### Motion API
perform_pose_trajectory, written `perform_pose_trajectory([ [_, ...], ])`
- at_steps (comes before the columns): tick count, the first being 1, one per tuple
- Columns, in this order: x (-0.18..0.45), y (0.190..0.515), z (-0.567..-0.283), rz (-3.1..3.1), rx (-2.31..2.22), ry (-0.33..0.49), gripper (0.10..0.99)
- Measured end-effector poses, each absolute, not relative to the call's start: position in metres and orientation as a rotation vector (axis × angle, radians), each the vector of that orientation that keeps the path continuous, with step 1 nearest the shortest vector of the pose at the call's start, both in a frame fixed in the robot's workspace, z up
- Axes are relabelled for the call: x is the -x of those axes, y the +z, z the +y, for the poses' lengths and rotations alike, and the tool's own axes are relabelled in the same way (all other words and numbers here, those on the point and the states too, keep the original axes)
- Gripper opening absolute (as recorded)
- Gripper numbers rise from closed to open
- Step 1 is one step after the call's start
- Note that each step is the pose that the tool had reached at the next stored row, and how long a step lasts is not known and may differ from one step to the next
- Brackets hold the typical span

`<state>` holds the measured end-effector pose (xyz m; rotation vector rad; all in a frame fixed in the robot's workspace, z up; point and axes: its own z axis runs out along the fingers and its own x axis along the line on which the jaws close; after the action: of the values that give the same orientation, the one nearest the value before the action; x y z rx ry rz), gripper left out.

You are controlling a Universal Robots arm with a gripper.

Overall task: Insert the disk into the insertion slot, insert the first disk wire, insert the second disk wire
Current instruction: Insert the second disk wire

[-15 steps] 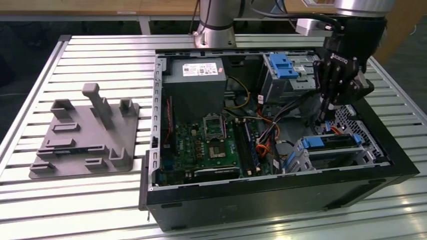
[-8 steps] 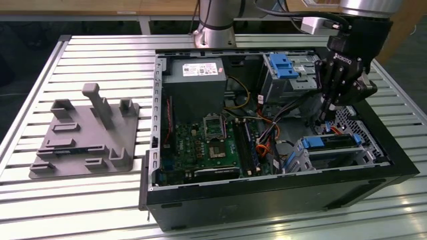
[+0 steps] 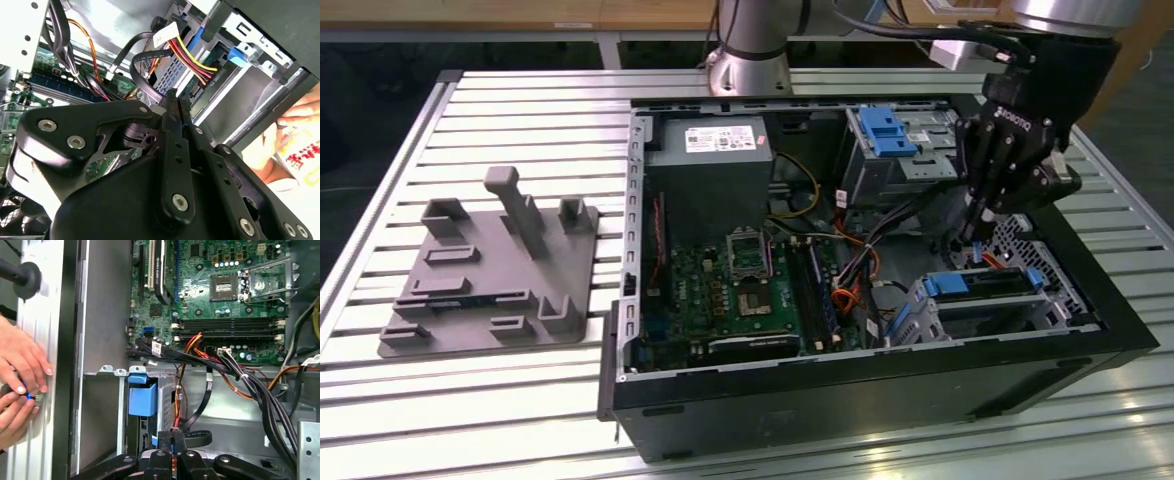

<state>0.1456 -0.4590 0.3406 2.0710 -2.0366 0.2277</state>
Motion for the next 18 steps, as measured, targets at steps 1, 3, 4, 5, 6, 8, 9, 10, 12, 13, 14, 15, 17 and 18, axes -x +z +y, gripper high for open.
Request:
perform_pose_trajectory([
  [1,-0.146,0.341,-0.460,-2.044,-2.079,0.214,0.141],
  [3,-0.146,0.341,-0.462,-2.059,-2.096,0.185,0.141],
  [4,-0.146,0.341,-0.463,-2.066,-2.104,0.172,0.141],
  [5,-0.146,0.341,-0.465,-2.072,-2.110,0.160,0.141],
  [6,-0.146,0.341,-0.466,-2.078,-2.117,0.150,0.141],
  [8,-0.146,0.341,-0.469,-2.086,-2.126,0.133,0.141],
  [9,-0.146,0.341,-0.470,-2.089,-2.129,0.127,0.141],
  [10,-0.146,0.341,-0.472,-2.092,-2.133,0.121,0.141],
  [12,-0.147,0.341,-0.475,-2.097,-2.139,0.110,0.141],
  [13,-0.147,0.341,-0.477,-2.099,-2.141,0.106,0.141],
  [14,-0.147,0.341,-0.478,-2.101,-2.143,0.102,0.141],
  [15,-0.148,0.341,-0.480,-2.102,-2.145,0.099,0.141],
  [17,-0.149,0.342,-0.482,-2.104,-2.146,0.095,0.141],
  [18,-0.150,0.343,-0.484,-2.104,-2.147,0.094,0.141],
])
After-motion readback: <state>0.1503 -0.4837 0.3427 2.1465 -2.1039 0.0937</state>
